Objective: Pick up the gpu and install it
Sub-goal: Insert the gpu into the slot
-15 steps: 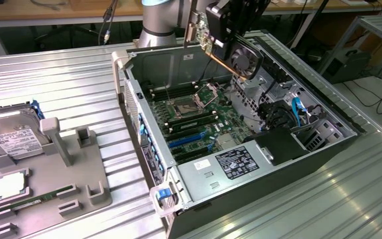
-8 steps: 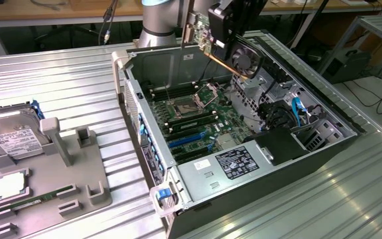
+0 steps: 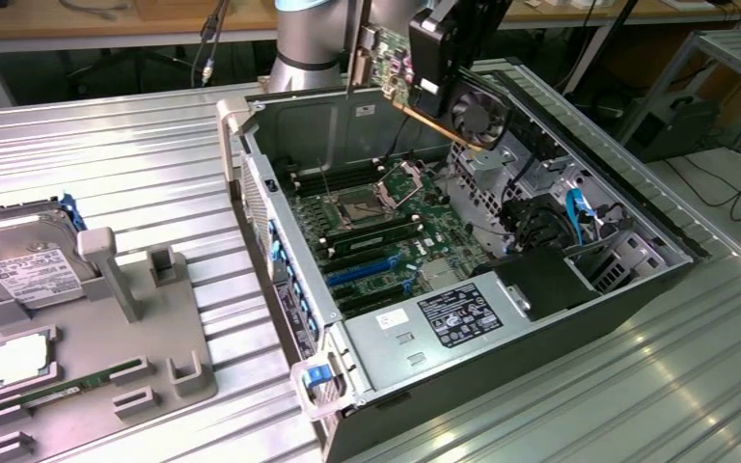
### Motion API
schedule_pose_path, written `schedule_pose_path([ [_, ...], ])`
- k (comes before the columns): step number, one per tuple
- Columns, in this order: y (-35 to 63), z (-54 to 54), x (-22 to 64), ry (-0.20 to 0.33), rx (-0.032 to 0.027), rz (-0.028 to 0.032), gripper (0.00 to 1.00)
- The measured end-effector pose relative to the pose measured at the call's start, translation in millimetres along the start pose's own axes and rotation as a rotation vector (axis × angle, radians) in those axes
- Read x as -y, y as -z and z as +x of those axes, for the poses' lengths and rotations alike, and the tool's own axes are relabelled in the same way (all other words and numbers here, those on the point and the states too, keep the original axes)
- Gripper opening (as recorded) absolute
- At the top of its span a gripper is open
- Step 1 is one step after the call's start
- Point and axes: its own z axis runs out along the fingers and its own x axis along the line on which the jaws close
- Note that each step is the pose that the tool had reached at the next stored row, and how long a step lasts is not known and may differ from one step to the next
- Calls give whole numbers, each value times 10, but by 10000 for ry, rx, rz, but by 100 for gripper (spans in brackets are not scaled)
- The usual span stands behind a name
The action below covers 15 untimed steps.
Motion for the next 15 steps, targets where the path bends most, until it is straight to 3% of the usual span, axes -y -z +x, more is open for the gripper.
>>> schedule_pose_path([
  [15,0,0,0,2214,-63,-12,29],
])
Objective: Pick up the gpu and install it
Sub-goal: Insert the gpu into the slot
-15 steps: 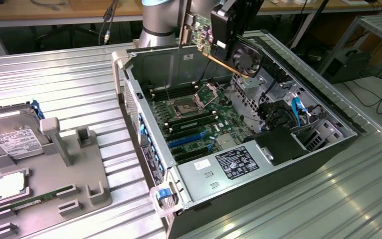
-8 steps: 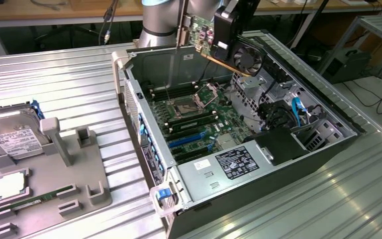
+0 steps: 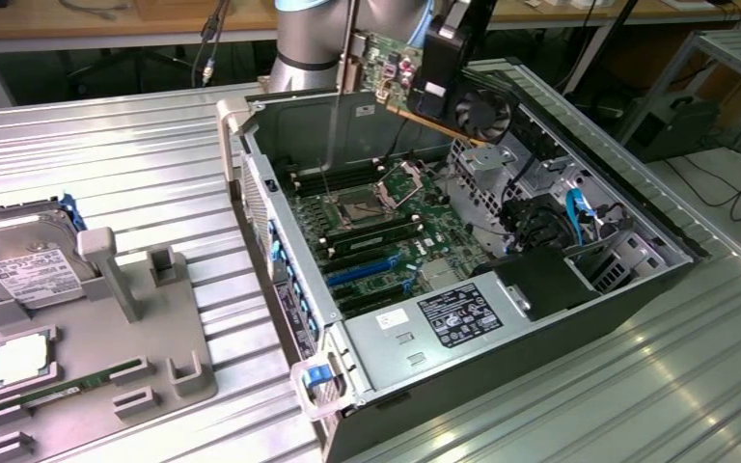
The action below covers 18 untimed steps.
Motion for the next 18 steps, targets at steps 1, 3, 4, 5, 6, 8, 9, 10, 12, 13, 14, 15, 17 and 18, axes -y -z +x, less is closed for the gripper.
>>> schedule_pose_path([
  [1,0,0,0,136,-3,-1,29],
  [3,0,0,0,393,-12,-2,29],
  [4,0,0,0,533,-15,-3,29],
  [5,0,0,0,651,-19,-3,29],
  [6,0,0,0,834,-23,-4,29],
  [8,0,0,0,1076,-30,-6,29],
  [9,0,0,0,1234,-35,-7,29],
  [10,0,0,0,1354,-39,-7,29],
  [12,0,0,0,1590,-45,-8,29],
  [13,0,0,0,1744,-50,-9,29],
  [14,0,0,0,1863,-53,-10,29],
  [15,0,0,0,1976,-57,-10,29],
  [17,0,0,0,2227,-64,-12,29],
  [18,0,0,0,2350,-67,-12,29],
])
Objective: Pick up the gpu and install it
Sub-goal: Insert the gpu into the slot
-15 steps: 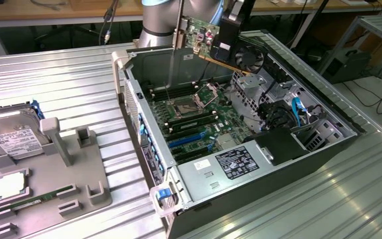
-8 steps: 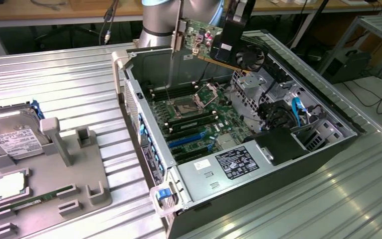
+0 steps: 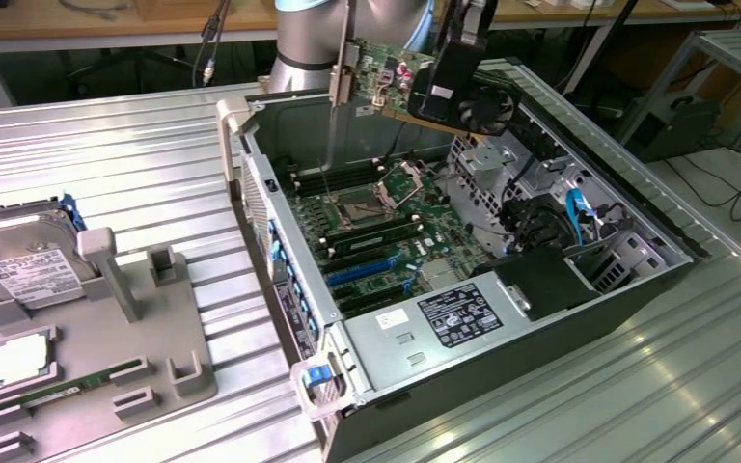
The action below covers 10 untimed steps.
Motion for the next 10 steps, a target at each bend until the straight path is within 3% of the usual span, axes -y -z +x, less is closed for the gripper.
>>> schedule_pose_path([
  [10,0,0,0,1406,-41,-7,29],
])
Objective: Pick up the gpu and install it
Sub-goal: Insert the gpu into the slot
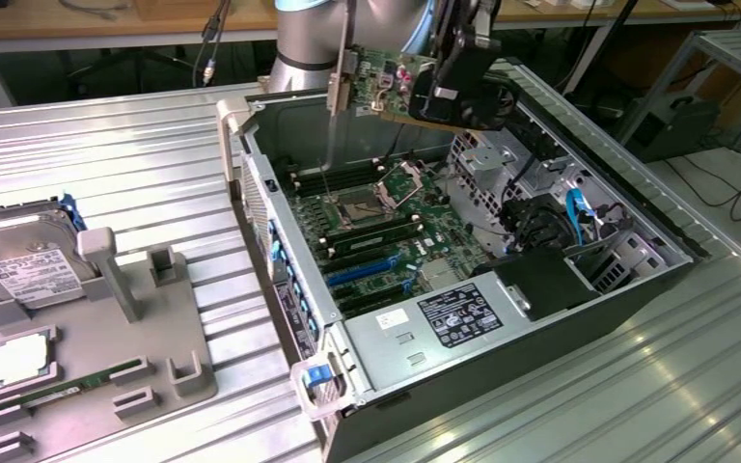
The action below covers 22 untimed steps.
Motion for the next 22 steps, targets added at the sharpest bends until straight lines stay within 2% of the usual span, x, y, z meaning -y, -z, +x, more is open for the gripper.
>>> schedule_pose_path([
  [12,0,0,0,1640,-46,-8,29],
  [19,0,0,0,2965,-84,-16,29],
  [22,0,0,0,3372,-96,-18,29],
])
